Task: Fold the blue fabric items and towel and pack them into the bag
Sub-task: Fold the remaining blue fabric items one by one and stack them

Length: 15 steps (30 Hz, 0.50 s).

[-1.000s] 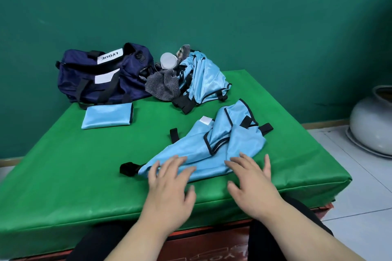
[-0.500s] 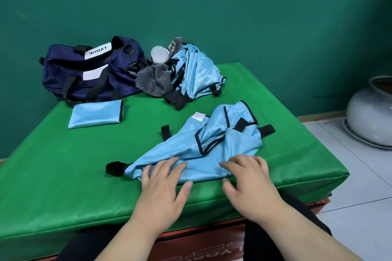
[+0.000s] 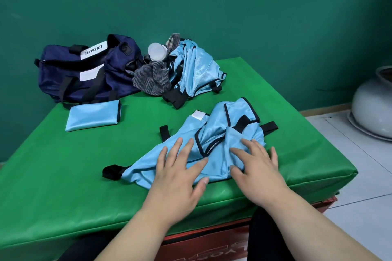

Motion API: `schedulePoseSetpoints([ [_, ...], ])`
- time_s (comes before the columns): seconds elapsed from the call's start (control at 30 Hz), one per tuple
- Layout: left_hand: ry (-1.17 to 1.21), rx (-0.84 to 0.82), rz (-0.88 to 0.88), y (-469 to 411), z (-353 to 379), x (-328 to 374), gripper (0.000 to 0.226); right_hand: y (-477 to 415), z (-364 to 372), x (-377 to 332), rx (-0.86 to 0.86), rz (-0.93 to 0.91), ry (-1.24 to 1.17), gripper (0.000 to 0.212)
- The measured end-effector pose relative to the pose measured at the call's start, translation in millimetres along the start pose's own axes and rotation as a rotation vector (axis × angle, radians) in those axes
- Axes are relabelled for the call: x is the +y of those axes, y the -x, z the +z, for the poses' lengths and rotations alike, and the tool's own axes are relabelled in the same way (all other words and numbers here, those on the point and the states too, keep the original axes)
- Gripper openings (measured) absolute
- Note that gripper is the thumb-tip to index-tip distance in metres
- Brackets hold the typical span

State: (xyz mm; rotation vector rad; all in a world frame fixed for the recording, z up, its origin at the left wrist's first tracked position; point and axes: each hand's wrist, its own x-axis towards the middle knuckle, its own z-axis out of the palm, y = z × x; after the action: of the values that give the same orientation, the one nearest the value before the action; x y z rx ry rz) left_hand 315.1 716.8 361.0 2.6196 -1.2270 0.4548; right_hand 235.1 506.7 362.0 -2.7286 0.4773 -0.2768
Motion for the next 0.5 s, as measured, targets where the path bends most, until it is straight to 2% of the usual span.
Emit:
schedulePoseSetpoints([
  [0.17,-0.152,-0.034,-0.03,-45.5,-1.7,-8.6,0.06,1.9,-2.5,-1.4,-0.036,0.028,0.017,0.046],
  [0.23,-0.191,-0.042,-0.018,-58.4,-4.5,-15.0,0.046,2.7,-3.2,-1.8,-0.04,0.031,0.007,0.045],
  [0.33,-0.237,-0.079,-0.04,-68.2,-19.1,-21.7,0.011,3.9,-4.6,-2.4,-0.043,0.02,0.004,0.043],
  [0.4,-0.108,-0.055,-0.188,-70.8,-33.8,-24.9,0.012,5.1,-4.9,-1.4,-0.046,0.005,-0.008,0.042],
  [0.5,0.251,0.088,-0.585,-81.4,-61.5,-39.9,0.018,6.3,-4.9,0.1,-0.031,-0.009,-0.03,0.039],
])
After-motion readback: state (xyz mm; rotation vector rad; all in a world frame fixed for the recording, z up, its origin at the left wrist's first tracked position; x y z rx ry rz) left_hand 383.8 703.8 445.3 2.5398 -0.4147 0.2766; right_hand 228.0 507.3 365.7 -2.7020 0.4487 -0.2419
